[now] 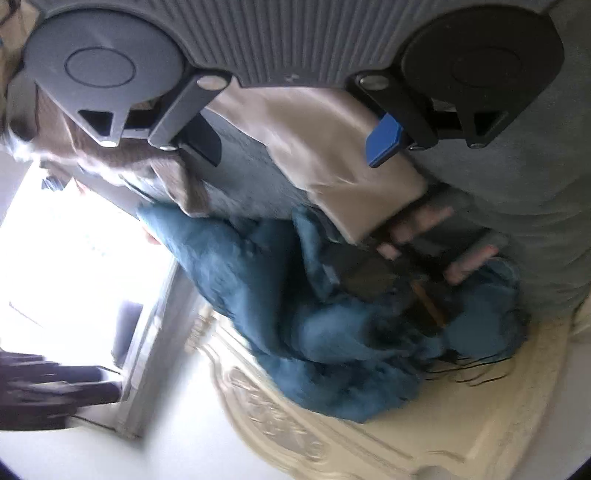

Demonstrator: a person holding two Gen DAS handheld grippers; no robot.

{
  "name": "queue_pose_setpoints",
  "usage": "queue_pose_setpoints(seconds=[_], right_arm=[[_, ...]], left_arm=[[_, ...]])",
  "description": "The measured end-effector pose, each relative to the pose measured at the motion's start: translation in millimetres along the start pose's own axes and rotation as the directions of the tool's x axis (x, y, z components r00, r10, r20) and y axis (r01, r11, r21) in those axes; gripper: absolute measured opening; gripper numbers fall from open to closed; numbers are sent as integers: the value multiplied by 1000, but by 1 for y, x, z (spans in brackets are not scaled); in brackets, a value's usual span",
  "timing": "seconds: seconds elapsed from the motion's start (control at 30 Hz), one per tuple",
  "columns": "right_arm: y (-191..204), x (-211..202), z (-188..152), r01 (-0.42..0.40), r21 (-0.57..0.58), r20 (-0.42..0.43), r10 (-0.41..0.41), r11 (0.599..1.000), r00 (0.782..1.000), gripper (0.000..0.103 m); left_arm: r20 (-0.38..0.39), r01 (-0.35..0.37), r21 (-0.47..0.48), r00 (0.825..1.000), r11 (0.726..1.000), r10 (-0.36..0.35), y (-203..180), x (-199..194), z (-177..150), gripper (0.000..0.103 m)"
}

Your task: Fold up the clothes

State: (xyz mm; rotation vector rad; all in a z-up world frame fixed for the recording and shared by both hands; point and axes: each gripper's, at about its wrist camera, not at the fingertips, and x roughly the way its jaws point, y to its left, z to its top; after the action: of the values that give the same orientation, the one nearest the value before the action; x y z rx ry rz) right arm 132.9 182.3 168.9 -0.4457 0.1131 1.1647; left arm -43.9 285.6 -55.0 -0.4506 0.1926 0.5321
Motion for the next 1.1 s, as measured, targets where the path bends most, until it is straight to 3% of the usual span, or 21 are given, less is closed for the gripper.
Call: queue_pose_setpoints(seconds=[0.07,0.17,0.27,0.37,0.43,0.5,0.57,0.63,0.7,0.77,0.87,0.93,0.97,1.03,1.07,1.1], right_arm=[[-12,-55,-5,85,41,-46,-83,996,995,41],[-18,-148,-20,217,137,-134,-199,966,971,42],[-14,-234,-53,327,315,-210,-270,891,940,42],[18,-289,-123,410,446,-309,-294,795,905,41],[39,-324,-171,466,520,-377,-297,716,877,41],[71,-334,-225,534,565,-475,-281,629,834,40],[97,-334,-268,544,637,-518,-220,546,827,37],[119,-332,-297,537,698,-519,-183,474,835,30],[137,-329,-309,497,734,-462,-197,462,865,30],[153,-322,-310,469,730,-426,-206,497,881,29],[173,-302,-312,515,625,-459,-258,586,850,29],[178,-304,-316,537,612,-485,-260,581,835,30],[180,-306,-317,544,610,-493,-262,576,830,30],[179,-330,-315,514,673,-429,-286,532,857,30],[179,-346,-316,515,692,-412,-308,506,857,30],[179,-360,-319,533,703,-412,-342,471,845,30]], left_arm=[[-18,44,46,999,998,-43,-8,2,-3,85],[-59,119,98,992,988,-113,-19,-3,-8,85],[-126,214,140,972,967,-197,-28,-12,-10,85],[-230,319,171,933,932,-278,-37,-26,-17,85],[-308,391,188,895,901,-324,-44,-35,-25,85],[-381,451,205,854,869,-354,-50,-45,-37,86],[-425,463,241,840,853,-336,-53,-53,-51,85],[-452,453,294,842,842,-295,-55,-62,-65,85],[-447,435,357,857,827,-258,-56,-72,-79,85],[-435,415,420,873,808,-222,-57,-82,-93,85],[-446,380,522,885,764,-135,-58,-90,-115,86],[-408,339,575,908,745,-99,-61,-103,-118,86],[-385,317,599,919,735,-83,-62,-110,-118,86],[-322,269,655,945,706,-61,-70,-122,-115,86],[-297,256,671,953,696,-65,-76,-129,-113,86],[-298,276,666,950,694,-92,-82,-138,-111,86]])
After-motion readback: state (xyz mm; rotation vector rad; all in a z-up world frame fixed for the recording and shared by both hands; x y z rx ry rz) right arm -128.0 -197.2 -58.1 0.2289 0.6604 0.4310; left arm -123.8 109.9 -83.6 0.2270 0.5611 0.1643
